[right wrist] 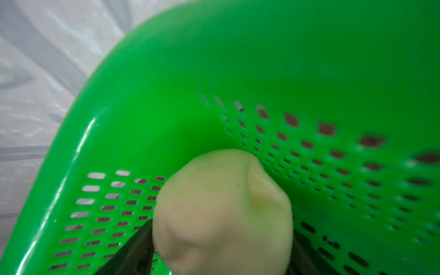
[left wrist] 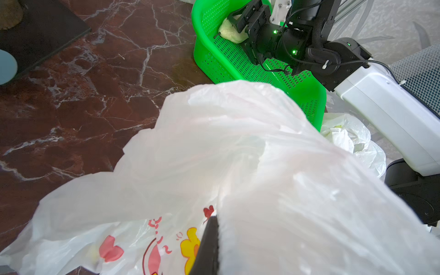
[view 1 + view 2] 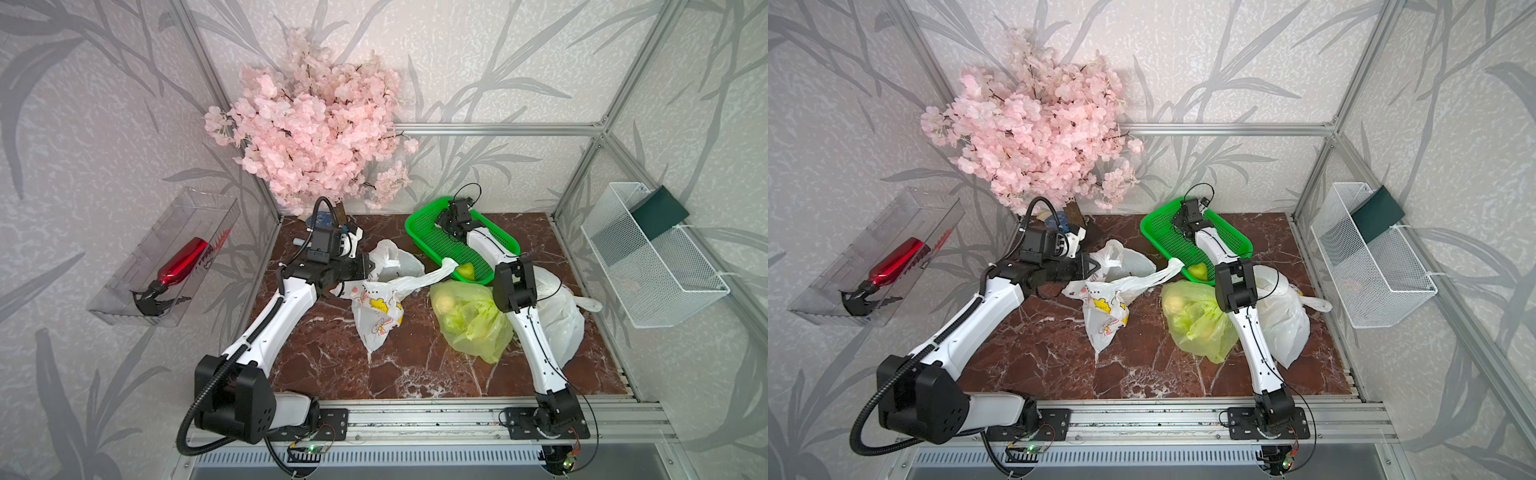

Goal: Place the pears into plastic bags & tie knots
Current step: Pick up the pear from the basket, then place the pear in the plastic bag.

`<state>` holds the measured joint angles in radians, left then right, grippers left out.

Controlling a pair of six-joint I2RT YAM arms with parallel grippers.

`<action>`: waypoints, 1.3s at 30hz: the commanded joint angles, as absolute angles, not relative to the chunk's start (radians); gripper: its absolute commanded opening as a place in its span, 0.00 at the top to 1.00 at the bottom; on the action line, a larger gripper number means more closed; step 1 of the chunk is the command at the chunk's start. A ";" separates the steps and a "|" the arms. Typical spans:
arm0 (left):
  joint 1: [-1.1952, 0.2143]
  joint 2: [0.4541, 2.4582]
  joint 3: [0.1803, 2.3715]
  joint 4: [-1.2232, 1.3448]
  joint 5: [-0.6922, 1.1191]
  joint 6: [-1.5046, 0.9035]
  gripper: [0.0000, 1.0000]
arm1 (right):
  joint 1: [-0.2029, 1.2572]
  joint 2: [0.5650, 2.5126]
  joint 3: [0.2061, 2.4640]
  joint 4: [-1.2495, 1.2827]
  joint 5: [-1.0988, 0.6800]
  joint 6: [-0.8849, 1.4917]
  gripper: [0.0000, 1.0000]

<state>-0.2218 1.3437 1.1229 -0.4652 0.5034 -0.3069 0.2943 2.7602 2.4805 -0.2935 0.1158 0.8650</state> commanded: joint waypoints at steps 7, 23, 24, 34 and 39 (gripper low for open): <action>-0.225 1.319 1.124 -0.477 0.497 -0.293 1.00 | 0.294 2.569 2.244 -0.168 0.073 0.774 0.65; -0.228 1.383 1.229 -0.487 0.517 -0.310 1.00 | 0.420 1.762 1.412 0.091 -0.108 0.528 0.75; -0.229 1.388 1.237 -0.485 0.522 -0.317 1.00 | 0.442 1.731 1.395 0.077 -0.111 0.515 0.74; -0.235 1.438 1.299 -0.462 0.543 -0.360 1.00 | 0.665 1.694 1.357 -0.069 -0.143 0.611 0.71; -0.237 1.446 1.287 -0.451 0.536 -0.355 1.00 | 0.711 1.780 1.400 -0.112 -0.284 0.741 0.70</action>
